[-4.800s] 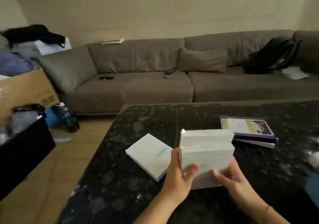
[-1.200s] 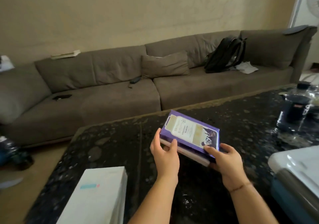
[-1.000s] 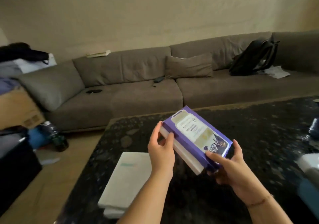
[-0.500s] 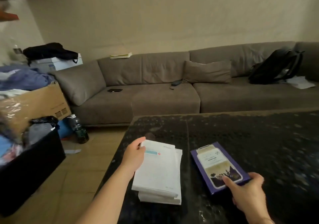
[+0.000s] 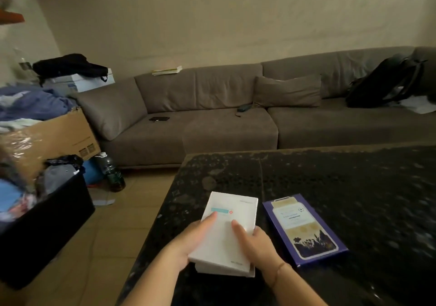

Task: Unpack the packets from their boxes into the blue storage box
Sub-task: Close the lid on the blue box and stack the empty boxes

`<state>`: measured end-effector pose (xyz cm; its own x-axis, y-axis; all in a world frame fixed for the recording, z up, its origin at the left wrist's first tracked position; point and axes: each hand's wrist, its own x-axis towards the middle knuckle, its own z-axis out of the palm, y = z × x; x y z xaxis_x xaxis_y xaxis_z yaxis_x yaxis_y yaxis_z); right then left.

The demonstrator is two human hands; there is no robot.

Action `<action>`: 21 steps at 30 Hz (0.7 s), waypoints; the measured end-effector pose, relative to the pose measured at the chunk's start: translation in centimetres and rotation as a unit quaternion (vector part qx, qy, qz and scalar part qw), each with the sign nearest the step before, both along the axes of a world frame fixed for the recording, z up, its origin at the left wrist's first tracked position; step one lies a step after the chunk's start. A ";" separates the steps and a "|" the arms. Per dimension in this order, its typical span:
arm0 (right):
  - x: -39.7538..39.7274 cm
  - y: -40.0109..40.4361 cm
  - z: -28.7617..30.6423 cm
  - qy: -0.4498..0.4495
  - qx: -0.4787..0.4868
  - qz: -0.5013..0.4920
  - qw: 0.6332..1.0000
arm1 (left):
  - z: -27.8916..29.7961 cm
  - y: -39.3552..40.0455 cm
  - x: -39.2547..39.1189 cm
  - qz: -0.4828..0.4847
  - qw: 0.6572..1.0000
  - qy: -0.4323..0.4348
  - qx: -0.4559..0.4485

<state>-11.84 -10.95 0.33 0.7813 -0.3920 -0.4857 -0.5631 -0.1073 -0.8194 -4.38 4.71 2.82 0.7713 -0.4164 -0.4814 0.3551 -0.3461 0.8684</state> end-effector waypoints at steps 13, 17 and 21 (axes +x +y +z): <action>-3.7 -0.4 -1.7 -0.381 -0.009 0.093 0.920 | -4.5 0.4 -3.7 0.050 0.926 -0.272 -0.256; -3.7 0.0 -2.5 -0.357 0.024 0.081 0.930 | -5.5 0.0 -4.5 0.061 0.937 -0.246 -0.242; -3.6 -0.2 -2.8 -0.341 0.024 0.083 0.936 | -5.8 0.1 -4.6 0.059 0.944 -0.226 -0.234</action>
<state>-15.42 -11.17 -2.48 0.9641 -0.2284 0.1353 0.1147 -0.1012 -0.9882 -8.94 4.79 -2.96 0.9079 -0.4006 0.1235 -0.0763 0.1318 0.9883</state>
